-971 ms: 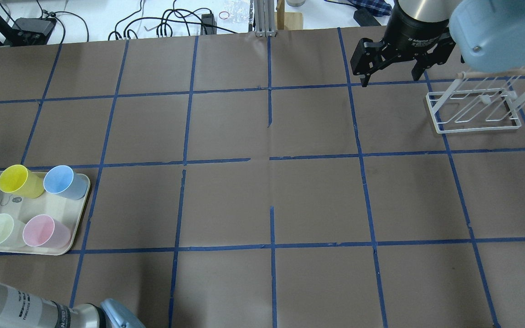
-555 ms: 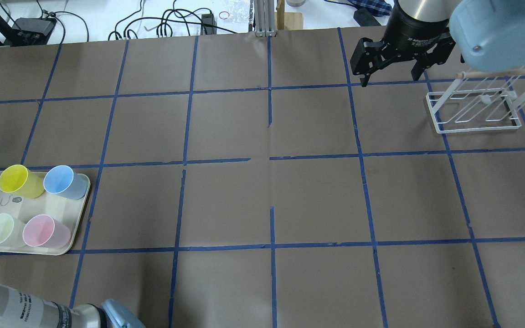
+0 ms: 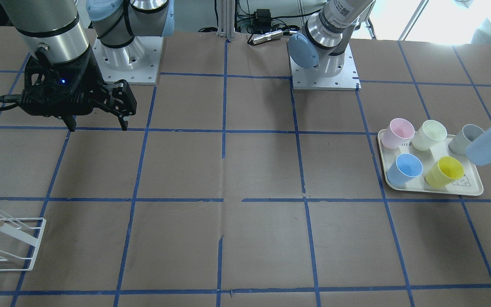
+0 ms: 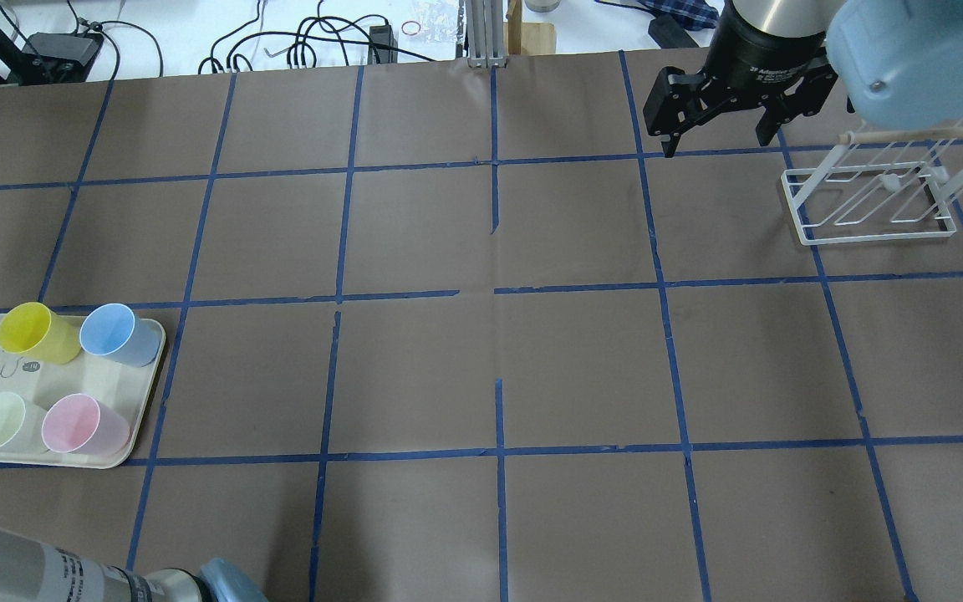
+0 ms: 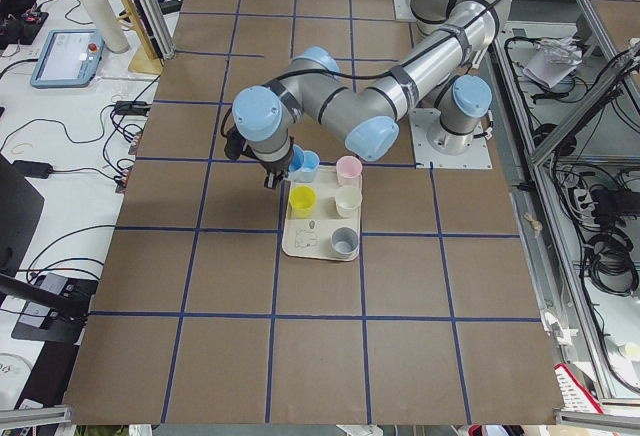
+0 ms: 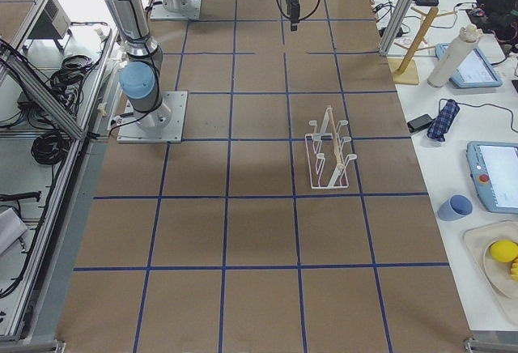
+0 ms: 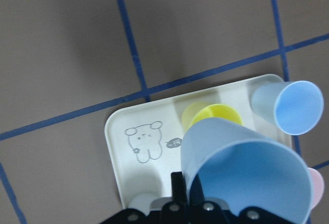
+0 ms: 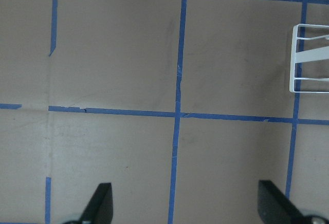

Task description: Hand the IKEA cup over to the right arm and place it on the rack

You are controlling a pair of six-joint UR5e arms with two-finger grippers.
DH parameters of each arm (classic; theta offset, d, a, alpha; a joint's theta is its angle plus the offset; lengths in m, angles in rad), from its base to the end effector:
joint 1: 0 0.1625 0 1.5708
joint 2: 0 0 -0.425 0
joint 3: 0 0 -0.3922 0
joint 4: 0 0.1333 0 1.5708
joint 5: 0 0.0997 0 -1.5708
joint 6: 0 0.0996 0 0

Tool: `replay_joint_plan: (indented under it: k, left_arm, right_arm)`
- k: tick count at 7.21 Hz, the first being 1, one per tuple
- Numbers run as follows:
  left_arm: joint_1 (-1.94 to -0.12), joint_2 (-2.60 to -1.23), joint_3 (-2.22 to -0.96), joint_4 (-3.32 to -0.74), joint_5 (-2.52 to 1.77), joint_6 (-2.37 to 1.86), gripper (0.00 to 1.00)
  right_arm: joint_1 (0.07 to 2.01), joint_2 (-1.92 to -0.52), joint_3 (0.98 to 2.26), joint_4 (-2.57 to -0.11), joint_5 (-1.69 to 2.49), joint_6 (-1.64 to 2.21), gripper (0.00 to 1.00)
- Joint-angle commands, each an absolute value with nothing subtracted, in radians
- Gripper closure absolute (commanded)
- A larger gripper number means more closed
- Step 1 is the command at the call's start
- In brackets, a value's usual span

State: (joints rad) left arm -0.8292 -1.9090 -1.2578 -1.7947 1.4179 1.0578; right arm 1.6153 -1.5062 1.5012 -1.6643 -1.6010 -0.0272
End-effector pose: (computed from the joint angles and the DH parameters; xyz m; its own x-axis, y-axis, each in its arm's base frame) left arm 0.2995 -0.5467 0.4336 -0.9156 0.2814 0.2872 0.2916 0.9565 -0.0076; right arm 0.1537 -0.5223 0.4993 -0.9971 -0.0685 0.0327 -0.0714 0.9927 -0.0975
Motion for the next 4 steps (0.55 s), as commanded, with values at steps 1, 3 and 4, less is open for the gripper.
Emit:
replay_joint_plan:
  k: [1, 3, 4]
  left_arm:
    - [-0.969, -1.849, -1.288, -1.932, 1.260, 0.892, 1.00]
    - [-1.023, -1.807, -1.382, -1.969, 1.005, 0.723, 1.00]
    - [-1.066, -1.781, -1.478, -1.971, 0.938, 0.715, 1.00]
  right_arm:
    - [1.608, -1.528, 1.496, -1.657, -1.595, -0.020, 0.00]
    - [1.602, -1.532, 1.494, -1.611, -1.551, -0.021, 0.00]
    - [1.586, -1.531, 1.479, -1.624, -1.476, -0.026, 0.00]
